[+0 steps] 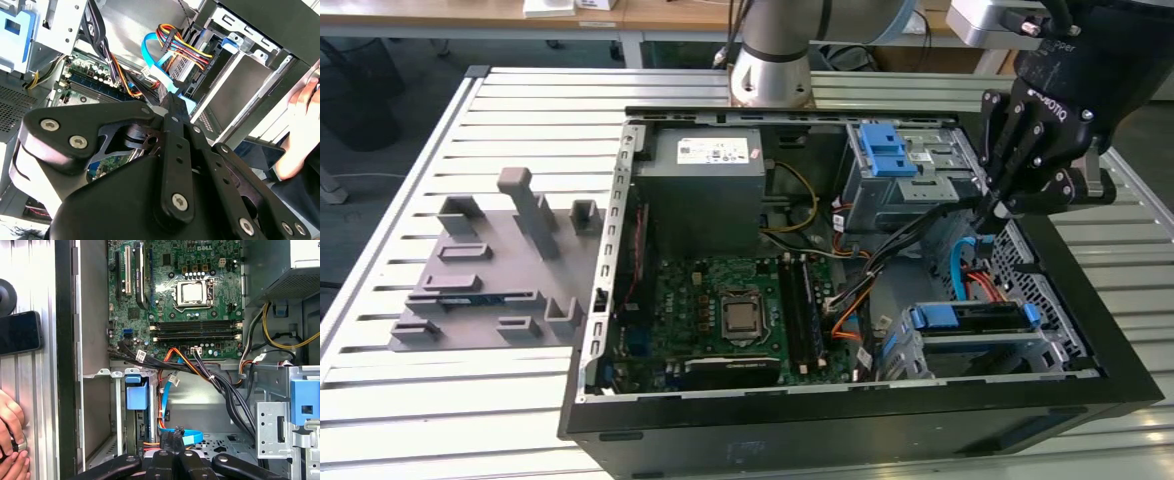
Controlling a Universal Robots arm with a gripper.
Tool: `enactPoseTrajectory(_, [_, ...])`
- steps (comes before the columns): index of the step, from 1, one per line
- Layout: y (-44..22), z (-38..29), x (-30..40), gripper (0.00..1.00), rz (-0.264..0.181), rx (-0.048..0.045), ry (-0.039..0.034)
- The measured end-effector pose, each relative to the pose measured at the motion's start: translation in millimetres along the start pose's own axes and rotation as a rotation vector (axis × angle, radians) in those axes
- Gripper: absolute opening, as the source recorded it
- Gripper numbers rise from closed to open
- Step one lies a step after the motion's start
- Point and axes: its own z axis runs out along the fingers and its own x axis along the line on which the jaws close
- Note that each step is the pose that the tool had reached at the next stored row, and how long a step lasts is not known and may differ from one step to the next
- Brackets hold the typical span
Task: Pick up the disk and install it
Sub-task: 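Insert the second disk wire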
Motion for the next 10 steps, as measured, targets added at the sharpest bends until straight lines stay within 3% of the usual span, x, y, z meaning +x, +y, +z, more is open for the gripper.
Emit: enactPoseTrajectory(10, [0.0,0.0,0.0,0.11,0.0,0.0001,0.0002])
